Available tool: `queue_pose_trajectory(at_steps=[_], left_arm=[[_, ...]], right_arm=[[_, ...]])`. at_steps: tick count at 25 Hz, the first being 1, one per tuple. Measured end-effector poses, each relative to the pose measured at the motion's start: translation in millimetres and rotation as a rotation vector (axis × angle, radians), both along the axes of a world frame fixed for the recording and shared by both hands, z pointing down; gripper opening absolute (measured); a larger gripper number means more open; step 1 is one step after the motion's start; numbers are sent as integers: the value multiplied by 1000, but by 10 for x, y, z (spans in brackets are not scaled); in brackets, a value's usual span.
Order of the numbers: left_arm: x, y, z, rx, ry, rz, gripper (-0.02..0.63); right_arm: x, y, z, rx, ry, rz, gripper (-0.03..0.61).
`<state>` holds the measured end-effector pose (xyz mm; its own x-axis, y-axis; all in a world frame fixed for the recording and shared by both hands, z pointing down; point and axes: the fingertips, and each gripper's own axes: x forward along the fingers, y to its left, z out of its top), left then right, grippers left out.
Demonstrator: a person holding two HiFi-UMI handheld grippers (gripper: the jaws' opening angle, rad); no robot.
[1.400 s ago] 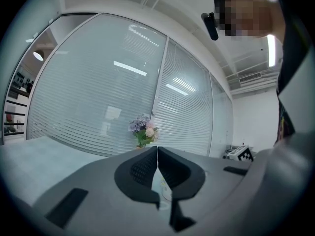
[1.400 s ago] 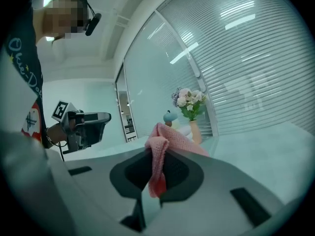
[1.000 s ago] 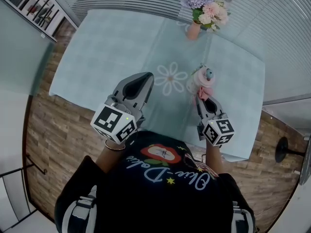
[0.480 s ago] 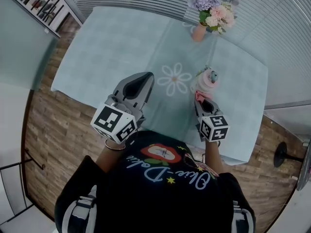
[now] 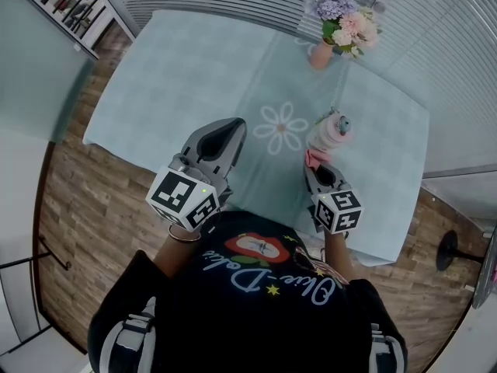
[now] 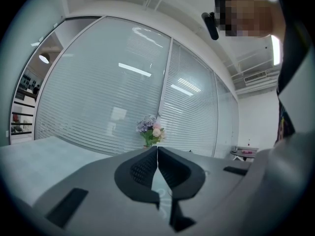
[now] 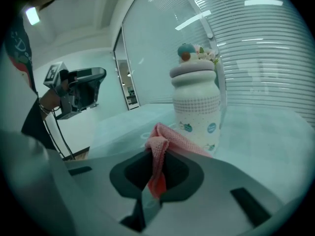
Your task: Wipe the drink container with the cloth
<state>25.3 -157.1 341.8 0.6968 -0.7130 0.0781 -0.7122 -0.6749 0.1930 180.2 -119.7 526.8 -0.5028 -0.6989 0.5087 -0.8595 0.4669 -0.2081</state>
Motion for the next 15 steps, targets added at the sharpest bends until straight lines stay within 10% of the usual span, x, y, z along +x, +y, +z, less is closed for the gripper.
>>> queue_pose_trajectory(at_steps=[9, 15], left_arm=[[83, -1, -20, 6, 4, 16, 5], [72, 8, -34, 7, 3, 14, 5]], right_arm=[[-603, 17, -697, 192, -115, -204, 26], [-385, -172, -1162, 400, -134, -57, 26]])
